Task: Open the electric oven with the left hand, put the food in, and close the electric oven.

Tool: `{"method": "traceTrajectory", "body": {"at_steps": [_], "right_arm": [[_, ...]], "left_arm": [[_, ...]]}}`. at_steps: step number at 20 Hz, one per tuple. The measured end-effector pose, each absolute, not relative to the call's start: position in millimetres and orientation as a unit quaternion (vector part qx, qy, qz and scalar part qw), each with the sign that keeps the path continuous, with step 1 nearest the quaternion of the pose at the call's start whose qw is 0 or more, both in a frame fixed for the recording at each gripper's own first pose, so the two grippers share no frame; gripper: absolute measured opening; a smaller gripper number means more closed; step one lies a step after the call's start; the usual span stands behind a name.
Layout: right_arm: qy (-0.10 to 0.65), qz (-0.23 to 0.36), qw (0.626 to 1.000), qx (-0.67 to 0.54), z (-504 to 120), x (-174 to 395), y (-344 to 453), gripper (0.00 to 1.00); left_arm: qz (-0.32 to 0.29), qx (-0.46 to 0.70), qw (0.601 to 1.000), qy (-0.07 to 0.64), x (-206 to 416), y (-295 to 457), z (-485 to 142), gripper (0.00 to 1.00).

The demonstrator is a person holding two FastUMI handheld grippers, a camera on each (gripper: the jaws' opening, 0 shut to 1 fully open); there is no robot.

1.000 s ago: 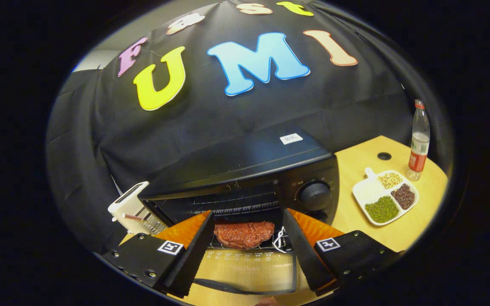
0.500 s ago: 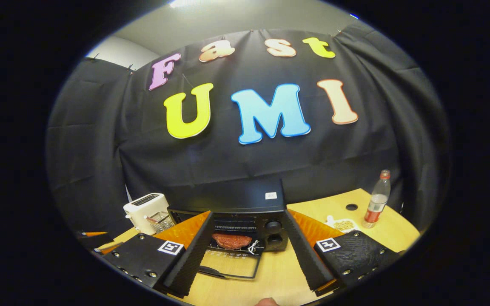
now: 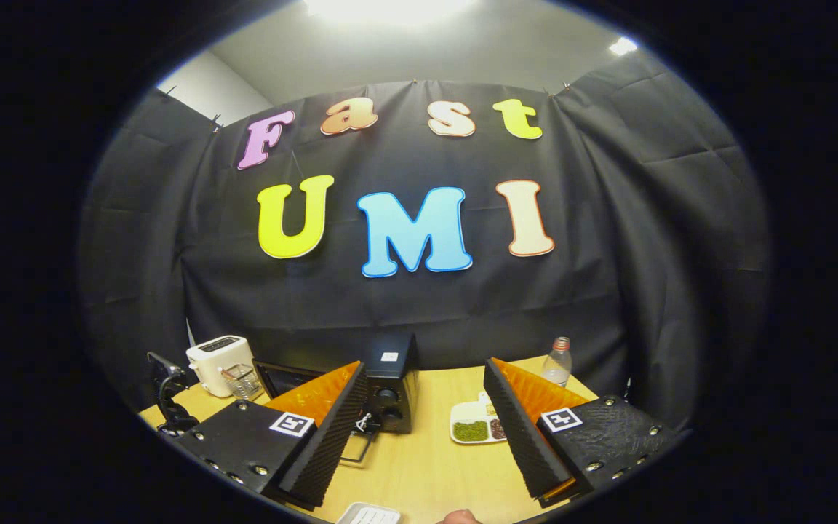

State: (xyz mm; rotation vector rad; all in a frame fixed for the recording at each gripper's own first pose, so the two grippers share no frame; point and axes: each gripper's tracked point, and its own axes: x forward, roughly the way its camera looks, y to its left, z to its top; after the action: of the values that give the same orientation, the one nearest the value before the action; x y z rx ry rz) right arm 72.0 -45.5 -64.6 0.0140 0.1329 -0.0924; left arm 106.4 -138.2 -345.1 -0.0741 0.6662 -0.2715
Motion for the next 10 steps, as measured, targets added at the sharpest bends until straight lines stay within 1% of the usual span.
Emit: {"method": "traceTrajectory", "body": {"at_steps": [1, 2, 3, 5, 7, 9, 10], "right_arm": [[0.066, -0.053, 0.996, 0.005, -62, 68, -51, 0.98], [0.068, -0.06, 0.996, 0.001, -62, 65, -57, 0.98], [0.071, -0.064, 0.995, -0.004, -65, 61, -61, 0.97], [0.073, -0.073, 0.995, -0.006, -63, 55, -67, 0.98], [0.071, -0.077, 0.994, -0.002, -61, 49, -69, 0.97], [0.072, -0.081, 0.994, -0.005, -62, 48, -74, 0.98], [0.074, -0.085, 0.994, -0.007, -63, 48, -77, 0.98]], "left_arm": [[-0.133, -0.029, 0.93, 0.342, 107, -141, -354, 0.98], [-0.136, -0.024, 0.924, 0.357, 107, -145, -361, 0.98], [-0.138, -0.021, 0.919, 0.369, 109, -150, -369, 1.0], [-0.138, -0.015, 0.91, 0.39, 116, -157, -387, 0.98], [-0.131, -0.001, 0.906, 0.402, 120, -159, -397, 1.0], [-0.125, 0.009, 0.904, 0.409, 123, -160, -407, 0.98], [-0.123, 0.013, 0.902, 0.413, 125, -159, -410, 0.94]]}}
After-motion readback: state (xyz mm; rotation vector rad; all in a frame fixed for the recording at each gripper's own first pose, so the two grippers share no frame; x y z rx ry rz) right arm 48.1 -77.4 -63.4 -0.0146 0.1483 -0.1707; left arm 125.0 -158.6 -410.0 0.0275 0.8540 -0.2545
